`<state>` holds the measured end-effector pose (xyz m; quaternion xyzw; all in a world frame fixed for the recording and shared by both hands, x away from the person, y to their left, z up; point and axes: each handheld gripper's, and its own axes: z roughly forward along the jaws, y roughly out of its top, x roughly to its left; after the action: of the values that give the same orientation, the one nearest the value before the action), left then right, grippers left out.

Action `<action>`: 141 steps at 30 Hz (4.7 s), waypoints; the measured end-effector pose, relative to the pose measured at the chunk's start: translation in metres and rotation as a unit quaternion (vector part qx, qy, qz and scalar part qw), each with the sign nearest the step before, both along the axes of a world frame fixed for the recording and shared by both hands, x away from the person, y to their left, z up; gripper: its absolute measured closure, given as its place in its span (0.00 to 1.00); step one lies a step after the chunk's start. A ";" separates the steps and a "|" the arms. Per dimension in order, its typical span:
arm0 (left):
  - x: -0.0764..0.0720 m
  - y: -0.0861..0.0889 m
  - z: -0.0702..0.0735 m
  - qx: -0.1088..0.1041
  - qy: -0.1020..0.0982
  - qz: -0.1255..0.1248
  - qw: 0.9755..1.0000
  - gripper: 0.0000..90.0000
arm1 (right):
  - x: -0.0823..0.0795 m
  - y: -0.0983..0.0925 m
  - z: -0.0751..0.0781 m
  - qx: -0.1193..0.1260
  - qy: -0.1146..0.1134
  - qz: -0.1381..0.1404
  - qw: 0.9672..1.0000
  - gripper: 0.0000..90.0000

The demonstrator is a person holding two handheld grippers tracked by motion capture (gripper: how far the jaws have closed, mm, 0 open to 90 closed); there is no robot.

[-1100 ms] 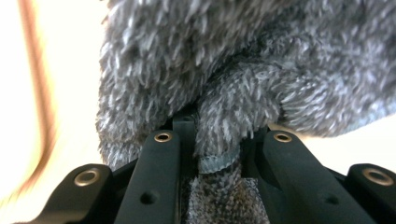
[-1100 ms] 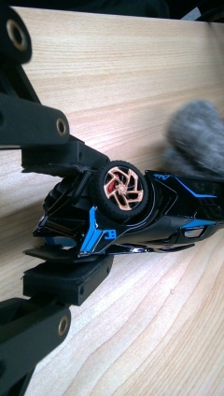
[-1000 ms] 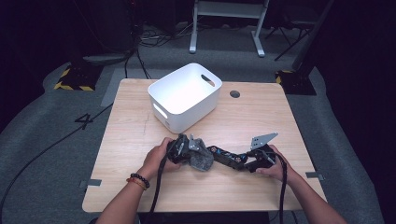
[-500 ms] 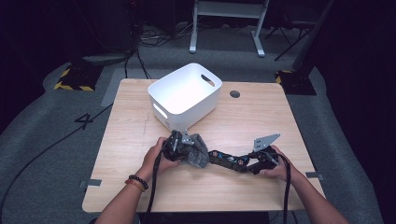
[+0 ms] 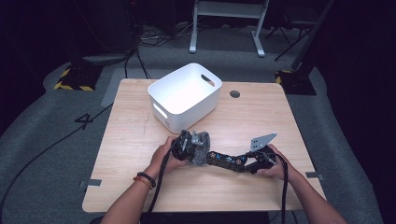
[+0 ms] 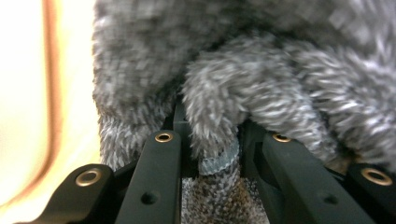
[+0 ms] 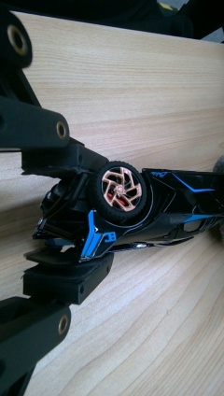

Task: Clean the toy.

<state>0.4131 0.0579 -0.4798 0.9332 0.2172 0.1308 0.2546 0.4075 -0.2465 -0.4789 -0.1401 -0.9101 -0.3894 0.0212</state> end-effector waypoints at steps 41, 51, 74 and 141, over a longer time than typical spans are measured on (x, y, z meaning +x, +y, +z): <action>-0.057 0.018 0.030 -0.064 -0.013 -0.127 0.990 0.84 | -0.005 0.000 0.001 -0.020 -0.029 -0.010 0.999 0.63; -0.068 -0.022 0.017 -0.051 0.011 -0.181 0.982 0.59 | -0.003 0.000 0.001 -0.019 -0.030 -0.025 0.999 0.64; -0.041 -0.008 0.001 -0.078 0.024 -0.014 0.997 0.56 | -0.005 0.001 0.001 -0.021 -0.035 -0.031 0.999 0.64; -0.056 -0.036 0.000 -0.020 -0.121 -0.009 0.992 0.91 | -0.008 0.003 0.002 -0.033 -0.035 -0.076 0.996 0.65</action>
<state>0.3570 0.0223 -0.4800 0.9072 0.1787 0.2357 0.2993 0.3994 -0.2434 -0.4769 -0.1955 -0.9095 -0.3642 -0.0443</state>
